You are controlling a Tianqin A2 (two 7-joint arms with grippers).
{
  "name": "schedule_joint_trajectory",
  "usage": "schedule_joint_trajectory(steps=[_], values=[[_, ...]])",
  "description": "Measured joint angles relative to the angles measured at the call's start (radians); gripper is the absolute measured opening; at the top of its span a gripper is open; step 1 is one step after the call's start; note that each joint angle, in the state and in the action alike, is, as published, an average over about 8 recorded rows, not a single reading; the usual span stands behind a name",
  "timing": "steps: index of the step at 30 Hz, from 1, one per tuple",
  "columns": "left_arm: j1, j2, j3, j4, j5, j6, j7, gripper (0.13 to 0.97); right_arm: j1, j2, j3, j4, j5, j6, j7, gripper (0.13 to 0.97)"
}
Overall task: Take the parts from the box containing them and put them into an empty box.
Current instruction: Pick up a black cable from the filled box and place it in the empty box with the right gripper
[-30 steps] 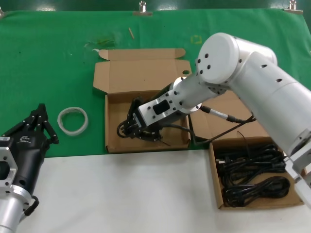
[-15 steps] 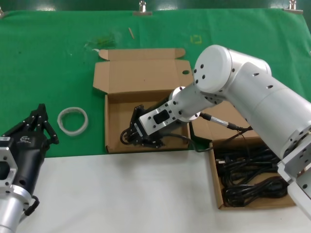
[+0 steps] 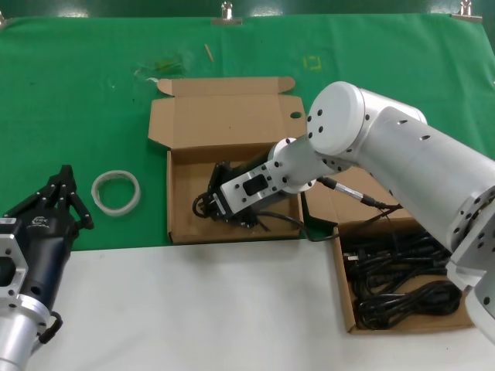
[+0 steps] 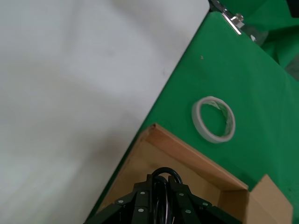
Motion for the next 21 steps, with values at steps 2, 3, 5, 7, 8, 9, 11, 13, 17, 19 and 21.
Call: schedule_joint_trajectory(steps=[2,3,5,7,8,9,11,13,17,19,21], values=[[0.000,0.000,0.000,0.000,0.000,0.000,0.000,0.140,0.003,0.000,-0.026,-0.004,0.029,0.015,-0.003,0.193],[0.000,0.000,0.000,0.000,0.000,0.000,0.000,0.140,0.004,0.000,-0.036,-0.005,0.040,0.021,-0.005,0.193],[0.000,0.000,0.000,0.000,0.000,0.000,0.000,0.140,0.004,0.000,-0.050,-0.006,0.057,0.029,-0.007,0.194],[0.000,0.000,0.000,0.000,0.000,0.000,0.000,0.140,0.004,0.000,-0.059,-0.005,0.069,0.033,-0.009,0.195],[0.000,0.000,0.000,0.000,0.000,0.000,0.000,0.140,0.004,0.000,-0.062,-0.004,0.073,0.034,-0.010,0.196],[0.000,0.000,0.000,0.000,0.000,0.000,0.000,0.140,0.003,0.000,-0.064,-0.004,0.077,0.034,-0.011,0.197],[0.000,0.000,0.000,0.000,0.000,0.000,0.000,0.140,0.002,0.000,-0.067,-0.002,0.083,0.034,-0.014,0.198],[0.000,0.000,0.000,0.000,0.000,0.000,0.000,0.140,0.002,0.000,-0.069,-0.001,0.088,0.032,-0.016,0.199],[0.000,0.000,0.000,0.000,0.000,0.000,0.000,0.140,0.001,0.000,-0.069,0.000,0.101,0.028,-0.021,0.208],[0.000,0.000,0.000,0.000,0.000,0.000,0.000,0.140,0.000,0.000,-0.062,-0.002,0.104,0.023,-0.026,0.225],[0.000,0.000,0.000,0.000,0.000,0.000,0.000,0.140,-0.001,0.001,-0.048,-0.005,0.101,0.017,-0.031,0.242]])
